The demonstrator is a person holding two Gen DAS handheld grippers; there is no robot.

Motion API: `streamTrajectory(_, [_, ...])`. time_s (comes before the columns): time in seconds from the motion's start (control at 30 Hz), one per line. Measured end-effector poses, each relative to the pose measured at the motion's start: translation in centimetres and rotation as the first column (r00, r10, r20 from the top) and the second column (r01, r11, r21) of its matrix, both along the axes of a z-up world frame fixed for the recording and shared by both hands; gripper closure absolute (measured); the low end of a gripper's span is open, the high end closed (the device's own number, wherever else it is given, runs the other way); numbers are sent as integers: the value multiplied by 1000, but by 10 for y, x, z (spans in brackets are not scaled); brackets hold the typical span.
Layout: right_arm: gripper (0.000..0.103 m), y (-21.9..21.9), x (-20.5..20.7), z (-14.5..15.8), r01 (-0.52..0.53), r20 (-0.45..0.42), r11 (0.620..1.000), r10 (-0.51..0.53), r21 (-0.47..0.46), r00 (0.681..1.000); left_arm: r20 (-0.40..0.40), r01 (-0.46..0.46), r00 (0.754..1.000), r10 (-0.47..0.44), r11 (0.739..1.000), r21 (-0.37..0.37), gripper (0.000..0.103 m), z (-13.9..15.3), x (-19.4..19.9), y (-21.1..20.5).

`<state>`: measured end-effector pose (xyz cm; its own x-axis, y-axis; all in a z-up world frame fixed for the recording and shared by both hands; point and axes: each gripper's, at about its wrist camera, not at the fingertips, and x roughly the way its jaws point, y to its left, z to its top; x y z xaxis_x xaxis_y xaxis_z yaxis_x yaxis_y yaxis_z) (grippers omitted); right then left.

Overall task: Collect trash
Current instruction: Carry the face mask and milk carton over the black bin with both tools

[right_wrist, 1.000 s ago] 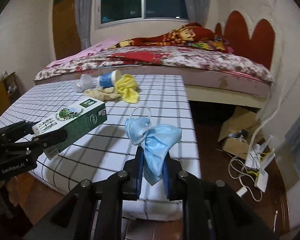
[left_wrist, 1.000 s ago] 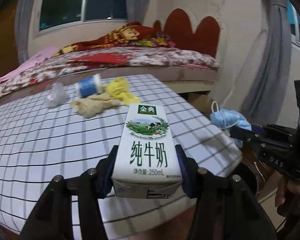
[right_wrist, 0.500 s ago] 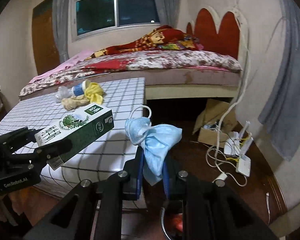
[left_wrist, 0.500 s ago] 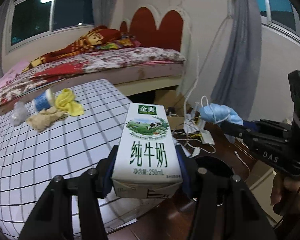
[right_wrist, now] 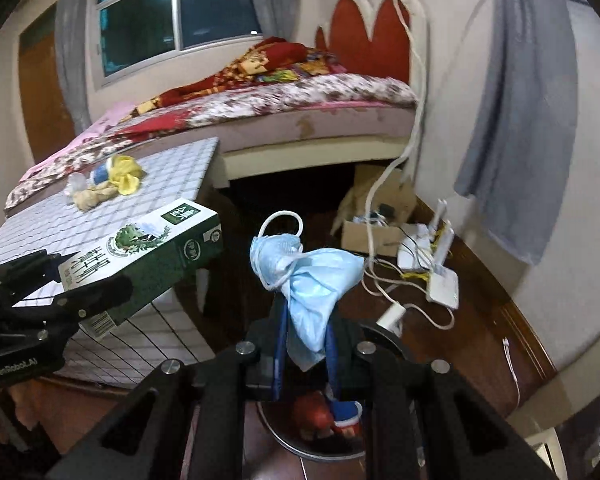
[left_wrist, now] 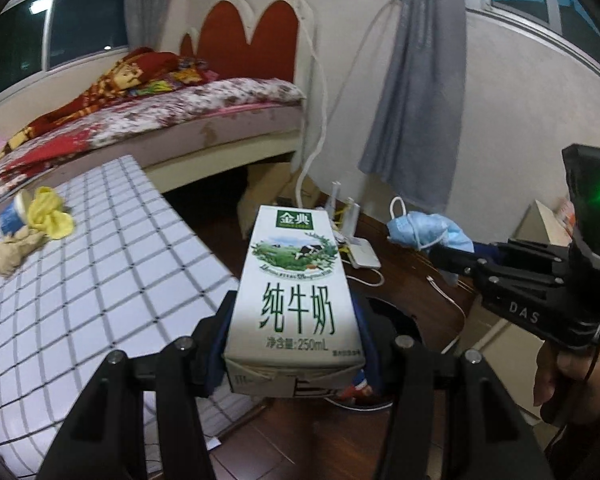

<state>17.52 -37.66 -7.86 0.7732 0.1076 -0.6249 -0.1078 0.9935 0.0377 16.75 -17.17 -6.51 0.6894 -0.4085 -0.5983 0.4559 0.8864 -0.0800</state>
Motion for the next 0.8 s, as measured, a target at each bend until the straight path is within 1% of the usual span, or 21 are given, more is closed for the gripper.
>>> streamTrajectory(0.13, [85,-17,-7,-10,29,-23,1000,-29,5,999,-22,38,999,-38,999,9,48,-10,-3,-18])
streamTrajectory(0.4, [85,-41,-15,-33,51,-68,999,-51,4,996,-80,91,993,-89,996,24,48,-35,-6,-45])
streamTrajectory(0.53, [85,-50,-16,-48,57,-92,998,-56,3,994,-110,97,989,-94,995,17,48,-50,1,-52])
streamTrajectory(0.63, [85,-59,-15,-66,70,-125,998,-69,-1,990,-127,92,988,-90,996,13,48,-63,6,-55])
streamTrajectory(0.8, [85,-57,-3,-88,37,-168,999,-41,-29,985,-154,102,983,-99,995,14,48,-84,12,-63])
